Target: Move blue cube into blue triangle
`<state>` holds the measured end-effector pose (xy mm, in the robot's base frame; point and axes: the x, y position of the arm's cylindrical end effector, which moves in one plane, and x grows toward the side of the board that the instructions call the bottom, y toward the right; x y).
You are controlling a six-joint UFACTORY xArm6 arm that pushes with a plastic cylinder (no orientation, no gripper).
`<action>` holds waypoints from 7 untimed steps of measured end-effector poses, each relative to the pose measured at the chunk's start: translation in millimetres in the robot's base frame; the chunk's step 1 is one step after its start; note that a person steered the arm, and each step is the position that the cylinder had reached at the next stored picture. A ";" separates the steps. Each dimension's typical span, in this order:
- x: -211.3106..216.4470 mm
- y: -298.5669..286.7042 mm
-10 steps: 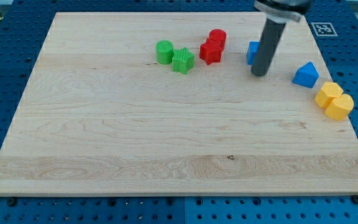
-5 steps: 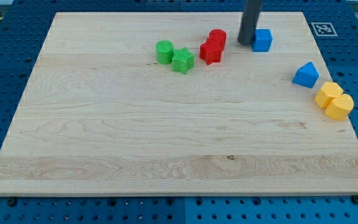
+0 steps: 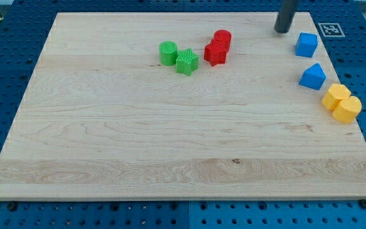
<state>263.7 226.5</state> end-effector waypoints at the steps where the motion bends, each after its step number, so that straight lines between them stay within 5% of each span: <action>1: 33.6 29.8; 6: 79.6 44.5; 7: 61.8 20.3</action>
